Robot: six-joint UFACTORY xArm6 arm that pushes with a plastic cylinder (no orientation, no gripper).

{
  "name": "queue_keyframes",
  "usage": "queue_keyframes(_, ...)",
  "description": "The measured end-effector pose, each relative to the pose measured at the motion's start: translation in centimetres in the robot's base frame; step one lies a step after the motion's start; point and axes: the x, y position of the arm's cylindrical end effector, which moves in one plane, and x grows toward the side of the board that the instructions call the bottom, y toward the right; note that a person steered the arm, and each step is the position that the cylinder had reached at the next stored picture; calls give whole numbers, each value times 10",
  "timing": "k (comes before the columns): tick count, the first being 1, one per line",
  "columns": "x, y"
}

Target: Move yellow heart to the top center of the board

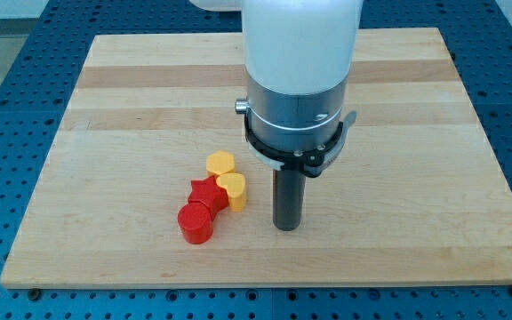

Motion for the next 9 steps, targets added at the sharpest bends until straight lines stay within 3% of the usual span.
queue_keyframes(7,0,-12)
queue_keyframes(9,-6,-47)
